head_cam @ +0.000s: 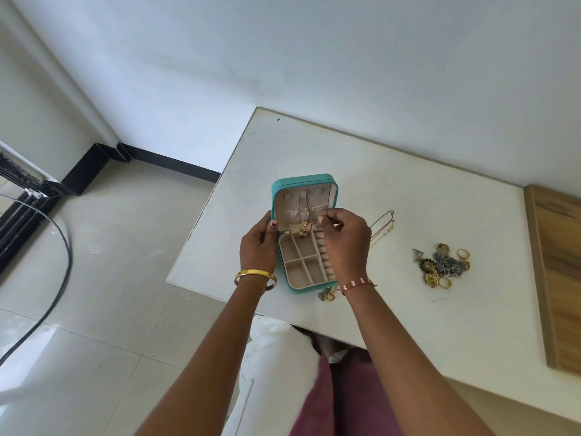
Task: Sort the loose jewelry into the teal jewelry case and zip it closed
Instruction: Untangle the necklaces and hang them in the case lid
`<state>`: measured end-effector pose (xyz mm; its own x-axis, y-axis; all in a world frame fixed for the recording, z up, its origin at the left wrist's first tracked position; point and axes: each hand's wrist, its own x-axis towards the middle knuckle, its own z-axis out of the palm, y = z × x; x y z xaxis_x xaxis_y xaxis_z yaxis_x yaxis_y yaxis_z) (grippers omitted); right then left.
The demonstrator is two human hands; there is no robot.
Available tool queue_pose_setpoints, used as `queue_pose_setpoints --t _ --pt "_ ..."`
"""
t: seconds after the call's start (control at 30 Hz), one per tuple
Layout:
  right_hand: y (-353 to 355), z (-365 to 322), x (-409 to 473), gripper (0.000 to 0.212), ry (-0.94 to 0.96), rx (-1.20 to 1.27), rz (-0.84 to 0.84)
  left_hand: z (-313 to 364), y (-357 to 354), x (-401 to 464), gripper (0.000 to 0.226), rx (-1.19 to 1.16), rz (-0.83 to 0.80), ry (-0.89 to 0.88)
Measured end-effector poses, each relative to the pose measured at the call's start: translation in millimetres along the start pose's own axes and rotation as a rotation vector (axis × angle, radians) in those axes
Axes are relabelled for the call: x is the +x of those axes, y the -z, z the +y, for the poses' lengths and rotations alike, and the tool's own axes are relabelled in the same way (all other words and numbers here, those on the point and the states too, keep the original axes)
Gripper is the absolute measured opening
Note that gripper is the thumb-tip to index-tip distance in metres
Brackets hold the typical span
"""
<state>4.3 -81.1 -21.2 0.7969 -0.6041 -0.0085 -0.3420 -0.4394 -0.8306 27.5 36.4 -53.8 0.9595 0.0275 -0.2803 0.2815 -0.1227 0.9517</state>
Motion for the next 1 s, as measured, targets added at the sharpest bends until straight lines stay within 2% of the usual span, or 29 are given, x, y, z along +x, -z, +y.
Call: queue_pose_setpoints --t 0.17,0.33,0.43,0.57,0.7,0.9,1.0 --pt "-4 8 -11 0.009 0.219 -0.291 -0.027 -1 0 1 0.033 -0.008 -0.001 0.015" --pt "-8 9 -11 0.023 0.478 -0.695 -0.028 0 0 0 0.033 -0.015 -0.004 0.02" --pt "-12 8 -8 0.023 0.565 -0.82 -0.022 -1 1 0 0.033 -0.005 -0.006 0.014" --pt "-12 7 -5 0.019 0.604 -0.755 -0.039 -2 1 1 0.033 0.001 -0.006 0.019" --pt "-10 -1 -5 0.013 0.442 -0.514 -0.026 -2 1 2 0.033 0.011 -0.003 0.014" --pt "-13 -3 -2 0.019 0.434 -0.574 -0.113 -2 1 1 0.032 0.018 0.0 -0.006" --pt "-3 8 -2 0.016 0.401 -0.55 -0.077 0 1 1 0.033 0.024 0.001 -0.007"
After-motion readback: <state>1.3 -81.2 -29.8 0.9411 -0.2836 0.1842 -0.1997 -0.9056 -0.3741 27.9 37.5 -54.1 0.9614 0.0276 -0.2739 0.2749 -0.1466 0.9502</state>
